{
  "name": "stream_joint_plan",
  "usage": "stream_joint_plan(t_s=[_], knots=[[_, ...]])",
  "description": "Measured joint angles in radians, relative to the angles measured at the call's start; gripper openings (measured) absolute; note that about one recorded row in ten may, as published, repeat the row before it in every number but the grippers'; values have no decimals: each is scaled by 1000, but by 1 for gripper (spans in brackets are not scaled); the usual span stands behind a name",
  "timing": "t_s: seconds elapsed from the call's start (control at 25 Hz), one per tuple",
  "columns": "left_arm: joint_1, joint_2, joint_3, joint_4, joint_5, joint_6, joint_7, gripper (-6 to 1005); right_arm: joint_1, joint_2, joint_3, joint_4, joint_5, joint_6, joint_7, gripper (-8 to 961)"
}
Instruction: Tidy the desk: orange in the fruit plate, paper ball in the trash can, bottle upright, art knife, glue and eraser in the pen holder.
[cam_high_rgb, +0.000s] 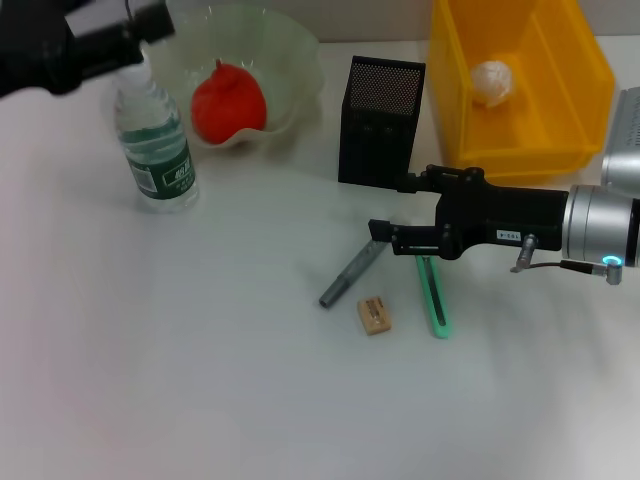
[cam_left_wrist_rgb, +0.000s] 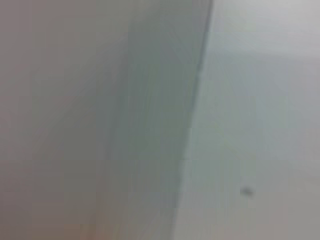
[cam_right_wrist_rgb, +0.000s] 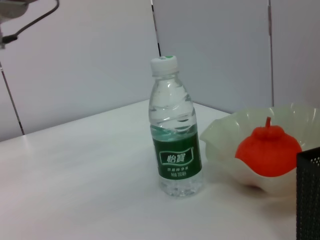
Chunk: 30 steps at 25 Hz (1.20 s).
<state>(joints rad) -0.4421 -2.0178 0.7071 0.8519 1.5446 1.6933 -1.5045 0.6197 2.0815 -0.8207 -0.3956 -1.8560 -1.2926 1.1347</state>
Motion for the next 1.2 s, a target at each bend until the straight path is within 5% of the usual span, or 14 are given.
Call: stream_joint_plan(t_s=[0.52, 0.96, 1.2], knots=[[-15, 28, 24, -185, 98, 91, 55, 842, 8, 0, 0, 0, -5, -5, 9, 794], [29, 24, 23, -264, 172, 23, 216, 842, 14, -2, 0, -2, -7, -7, 38, 794], [37, -3, 23, -268, 276, -45, 286, 841, 14, -2, 0, -3, -6, -7, 39, 794]])
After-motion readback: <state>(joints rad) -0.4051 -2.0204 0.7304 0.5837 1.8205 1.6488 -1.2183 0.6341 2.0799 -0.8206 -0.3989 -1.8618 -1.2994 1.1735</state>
